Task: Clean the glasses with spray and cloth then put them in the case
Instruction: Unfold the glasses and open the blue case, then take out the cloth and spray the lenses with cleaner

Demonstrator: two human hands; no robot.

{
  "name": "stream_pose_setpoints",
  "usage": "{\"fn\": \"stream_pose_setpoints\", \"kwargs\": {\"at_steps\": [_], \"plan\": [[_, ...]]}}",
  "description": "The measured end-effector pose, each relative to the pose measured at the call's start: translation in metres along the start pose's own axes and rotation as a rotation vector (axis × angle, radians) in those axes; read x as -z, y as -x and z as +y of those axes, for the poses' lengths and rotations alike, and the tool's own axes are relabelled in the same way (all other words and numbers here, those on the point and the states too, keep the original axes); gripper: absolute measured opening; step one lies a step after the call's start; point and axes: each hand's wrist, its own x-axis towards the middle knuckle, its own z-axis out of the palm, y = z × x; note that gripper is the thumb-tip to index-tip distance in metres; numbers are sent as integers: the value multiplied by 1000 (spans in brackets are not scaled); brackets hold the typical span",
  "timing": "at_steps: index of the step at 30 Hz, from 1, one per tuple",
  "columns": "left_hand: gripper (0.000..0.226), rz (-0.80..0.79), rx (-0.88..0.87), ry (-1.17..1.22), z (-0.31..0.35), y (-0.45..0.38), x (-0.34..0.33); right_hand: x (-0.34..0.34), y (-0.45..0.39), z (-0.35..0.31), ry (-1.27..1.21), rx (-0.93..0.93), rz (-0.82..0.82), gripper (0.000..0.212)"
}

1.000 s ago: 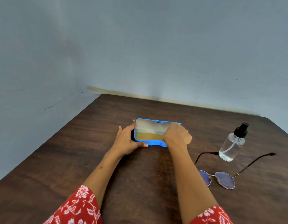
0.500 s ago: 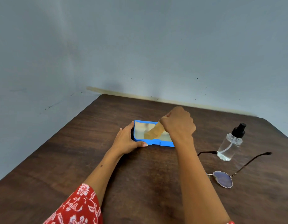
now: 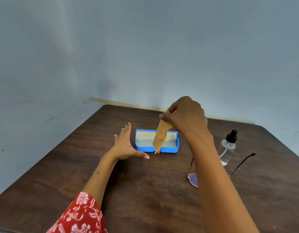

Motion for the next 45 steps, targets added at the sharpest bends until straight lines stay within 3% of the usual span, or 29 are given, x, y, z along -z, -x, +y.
{"fn": "stream_pose_setpoints", "kwargs": {"at_steps": [2,6,9,13,24,27,29,34,36,40,45], "plan": [[131,-6,-58,170,16,21,12,11,14,0,-14,49,-9,23],[86,-128,-285,721,61,78,14,26,44,8,-70,109,-80,16],[45,-161,-283,787,86,112,-7,33,62,21,-121,96,-120,13],[25,-198,-253,788,92,140,-29,44,80,45,-185,114,-92,10],[21,-589,-56,801,97,184,-65,48,103,111,-427,8,-173,17],[24,-631,-41,841,96,192,-72,46,109,126,-509,-26,-227,20],[29,-594,-11,903,98,195,-77,40,114,135,-500,-59,-179,20],[33,-360,113,1034,105,193,-91,21,134,156,-216,-264,129,32],[33,-300,119,1060,107,193,-93,17,143,163,-259,-342,31,48],[32,-315,113,1129,110,192,-96,8,159,162,-691,-389,-364,55],[34,-244,81,966,107,195,-99,-2,167,161,-965,-256,-355,27]]}}
